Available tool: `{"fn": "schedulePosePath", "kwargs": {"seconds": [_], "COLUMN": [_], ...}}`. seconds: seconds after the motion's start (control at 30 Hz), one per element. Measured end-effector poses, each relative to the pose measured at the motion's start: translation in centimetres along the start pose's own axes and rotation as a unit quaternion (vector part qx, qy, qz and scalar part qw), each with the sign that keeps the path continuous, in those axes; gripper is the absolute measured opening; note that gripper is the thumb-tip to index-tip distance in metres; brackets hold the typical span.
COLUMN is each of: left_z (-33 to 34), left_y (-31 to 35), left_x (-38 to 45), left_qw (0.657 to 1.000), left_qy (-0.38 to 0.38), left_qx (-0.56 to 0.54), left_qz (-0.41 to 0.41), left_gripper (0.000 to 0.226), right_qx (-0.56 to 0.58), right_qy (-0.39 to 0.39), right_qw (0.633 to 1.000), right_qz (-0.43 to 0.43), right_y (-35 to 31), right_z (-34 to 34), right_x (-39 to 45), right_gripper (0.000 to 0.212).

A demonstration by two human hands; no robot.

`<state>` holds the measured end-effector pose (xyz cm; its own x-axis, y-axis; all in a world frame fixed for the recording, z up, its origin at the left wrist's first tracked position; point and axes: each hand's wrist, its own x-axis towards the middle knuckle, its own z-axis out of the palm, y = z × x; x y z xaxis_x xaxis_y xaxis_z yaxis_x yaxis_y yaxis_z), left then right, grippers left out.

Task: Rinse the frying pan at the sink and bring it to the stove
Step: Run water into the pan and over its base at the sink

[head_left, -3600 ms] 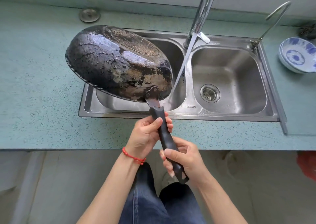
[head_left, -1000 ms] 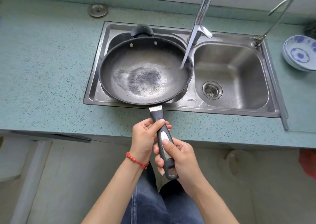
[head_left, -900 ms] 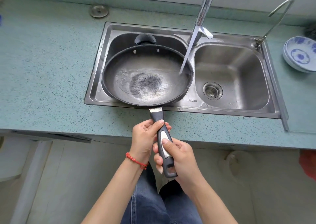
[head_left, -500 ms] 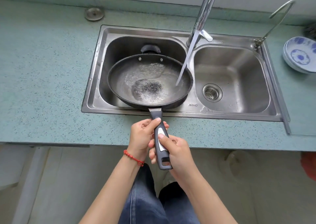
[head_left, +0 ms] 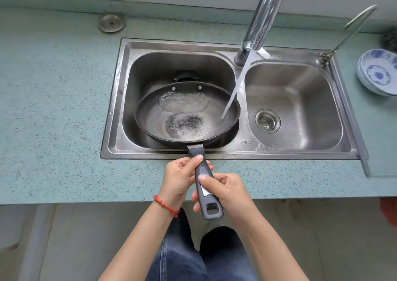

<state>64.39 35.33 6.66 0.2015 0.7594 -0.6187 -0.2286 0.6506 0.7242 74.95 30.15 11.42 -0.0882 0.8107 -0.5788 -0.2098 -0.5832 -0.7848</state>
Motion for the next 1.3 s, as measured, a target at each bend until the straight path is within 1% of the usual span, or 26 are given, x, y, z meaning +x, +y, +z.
{"fn": "schedulePosePath", "kwargs": {"seconds": [0.13, 0.2, 0.3, 0.33, 0.4, 0.5, 0.57, 0.63, 0.67, 0.73, 0.87, 1.0, 1.1, 1.2, 1.3], "left_z": [-0.6, -1.0, -1.3, -1.3, -1.3, -1.4, -1.4, -1.2, -1.1, -0.8, -0.2, -0.1, 0.0, 0.1, 0.1], "left_y": [0.5, 0.6, 0.7, 0.8, 0.9, 1.0, 1.0, 0.8, 0.7, 0.6, 0.3, 0.3, 0.2, 0.2, 0.3], "left_x": [1.2, 1.5, 1.4, 1.2, 0.9, 0.4, 0.0, -0.3, -0.5, -0.9, -1.3, -1.4, -1.4, -1.3, -1.3], "left_qw": [1.000, 0.999, 0.998, 0.997, 0.996, 0.994, 0.992, 0.992, 0.993, 0.996, 0.998, 0.998, 0.998, 0.996, 0.996], "left_qy": [0.007, -0.001, -0.028, -0.033, -0.040, -0.058, -0.060, -0.038, -0.024, -0.012, 0.010, 0.035, 0.046, 0.058, 0.072], "left_qx": [0.014, 0.027, 0.055, 0.061, 0.076, 0.093, 0.111, 0.123, 0.114, 0.085, 0.061, 0.058, 0.053, 0.060, 0.058], "left_qz": [-0.020, -0.022, -0.019, -0.017, -0.015, -0.012, -0.011, -0.012, -0.016, -0.022, -0.019, -0.006, -0.003, -0.007, -0.007], "left_gripper": [0.027, 0.022, 0.013, 0.012, 0.010, 0.012, 0.007, 0.013, 0.013, 0.011, 0.013, 0.018, 0.023, 0.025, 0.028], "right_qx": [-0.003, -0.028, -0.052, -0.063, -0.094, -0.185, -0.208, -0.194, -0.182, -0.162, -0.137, -0.101, -0.077, -0.081, -0.098], "right_qy": [0.021, 0.032, 0.044, 0.047, 0.046, 0.046, 0.052, 0.064, 0.078, 0.116, 0.182, 0.240, 0.268, 0.278, 0.294], "right_qw": [1.000, 0.999, 0.998, 0.997, 0.994, 0.979, 0.973, 0.975, 0.977, 0.977, 0.970, 0.959, 0.952, 0.945, 0.931], "right_qz": [0.012, 0.012, 0.004, 0.002, -0.018, -0.070, -0.090, -0.085, -0.082, -0.081, -0.088, -0.111, -0.126, -0.150, -0.191], "right_y": [-0.6, -0.4, 0.1, 0.2, 0.4, 0.8, 0.8, 0.7, 0.5, -0.3, -3.4, -7.7, -10.6, -13.2, -14.5], "right_z": [0.4, 0.4, 0.1, 0.0, -0.3, -1.1, -2.4, -4.4, -5.6, -8.4, -13.7, -16.8, -17.9, -18.2, -17.9], "right_x": [1.5, 2.0, 2.2, 2.3, 2.5, 3.0, 3.7, 4.8, 5.5, 7.4, 11.8, 15.8, 18.2, 20.4, 22.0], "right_gripper": [0.029, 0.027, 0.034, 0.032, 0.025, 0.034, 0.035, 0.023, 0.018, 0.012, 0.013, 0.014, 0.019, 0.025, 0.018]}}
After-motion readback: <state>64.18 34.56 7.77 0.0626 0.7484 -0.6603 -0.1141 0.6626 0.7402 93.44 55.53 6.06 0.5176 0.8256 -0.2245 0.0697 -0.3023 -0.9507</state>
